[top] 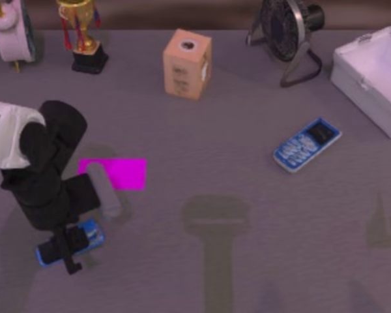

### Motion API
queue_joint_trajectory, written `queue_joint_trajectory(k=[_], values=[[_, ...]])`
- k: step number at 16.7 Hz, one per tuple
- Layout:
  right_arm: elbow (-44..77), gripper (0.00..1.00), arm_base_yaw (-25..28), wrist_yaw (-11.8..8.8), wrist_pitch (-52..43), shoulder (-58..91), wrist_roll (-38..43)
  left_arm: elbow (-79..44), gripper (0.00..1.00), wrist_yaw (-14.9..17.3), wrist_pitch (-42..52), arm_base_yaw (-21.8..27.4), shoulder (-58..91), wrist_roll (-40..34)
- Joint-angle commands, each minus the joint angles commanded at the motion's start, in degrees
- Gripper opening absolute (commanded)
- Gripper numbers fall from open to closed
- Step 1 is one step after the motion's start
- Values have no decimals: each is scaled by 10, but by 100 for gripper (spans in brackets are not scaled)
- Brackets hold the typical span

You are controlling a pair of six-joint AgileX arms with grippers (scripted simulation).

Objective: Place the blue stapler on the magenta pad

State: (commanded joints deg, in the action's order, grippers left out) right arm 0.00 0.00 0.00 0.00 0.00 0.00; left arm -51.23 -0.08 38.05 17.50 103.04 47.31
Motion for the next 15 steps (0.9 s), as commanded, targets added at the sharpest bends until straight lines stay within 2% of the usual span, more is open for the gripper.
queue_joint_trajectory(k=[5,12,15], values=[[0,100,0,0,0,0,0,-16,0,0,23,1,-9,3],[0,100,0,0,0,0,0,-115,0,0,205,-7,-82,-1],[0,100,0,0,0,0,0,-136,0,0,237,-9,-102,-3]])
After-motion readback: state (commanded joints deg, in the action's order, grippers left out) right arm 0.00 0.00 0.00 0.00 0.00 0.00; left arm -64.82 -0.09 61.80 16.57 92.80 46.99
